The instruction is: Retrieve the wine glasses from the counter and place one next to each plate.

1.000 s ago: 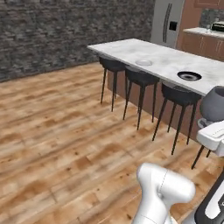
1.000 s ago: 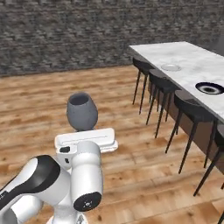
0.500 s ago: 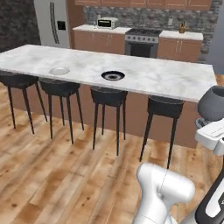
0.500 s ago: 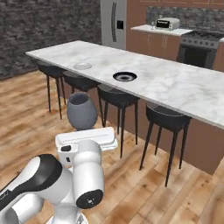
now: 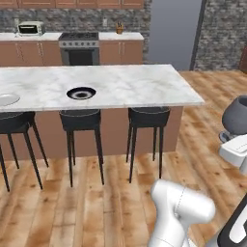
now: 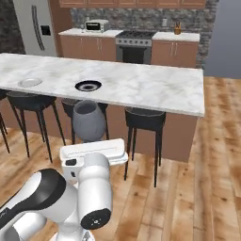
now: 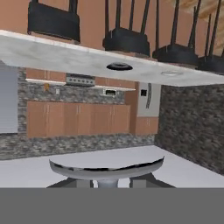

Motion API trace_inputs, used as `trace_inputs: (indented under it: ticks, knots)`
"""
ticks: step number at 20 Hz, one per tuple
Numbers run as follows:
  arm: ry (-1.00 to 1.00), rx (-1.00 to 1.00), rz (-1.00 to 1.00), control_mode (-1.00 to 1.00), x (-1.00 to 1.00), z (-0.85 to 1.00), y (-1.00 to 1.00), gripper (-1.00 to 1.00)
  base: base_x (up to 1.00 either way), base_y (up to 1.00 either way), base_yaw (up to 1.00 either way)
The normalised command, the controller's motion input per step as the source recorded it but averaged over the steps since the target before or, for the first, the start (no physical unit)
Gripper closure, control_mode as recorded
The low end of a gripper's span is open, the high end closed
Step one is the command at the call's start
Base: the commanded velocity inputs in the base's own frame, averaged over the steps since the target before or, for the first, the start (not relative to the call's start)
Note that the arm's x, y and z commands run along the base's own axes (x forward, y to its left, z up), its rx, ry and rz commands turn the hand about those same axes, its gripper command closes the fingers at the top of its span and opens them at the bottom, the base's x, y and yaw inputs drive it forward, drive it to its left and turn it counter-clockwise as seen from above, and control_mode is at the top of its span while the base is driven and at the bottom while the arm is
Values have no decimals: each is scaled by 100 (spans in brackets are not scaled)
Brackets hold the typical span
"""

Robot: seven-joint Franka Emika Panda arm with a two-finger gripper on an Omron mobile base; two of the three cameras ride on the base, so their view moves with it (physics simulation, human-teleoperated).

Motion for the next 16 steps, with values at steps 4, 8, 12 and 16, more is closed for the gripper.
trace_inputs:
  ticks: [4, 8, 12, 16]
  knots:
    - [0, 0, 0, 100, 0, 0, 0, 100, 45, 100, -43]
    - [0, 0, 0, 100, 0, 0, 0, 100, 69, 100, -39]
    - [0, 0, 0, 100, 0, 0, 0, 100, 71, 99, -34]
    - [0, 0, 0, 100, 0, 0, 0, 100, 53, 46, -9]
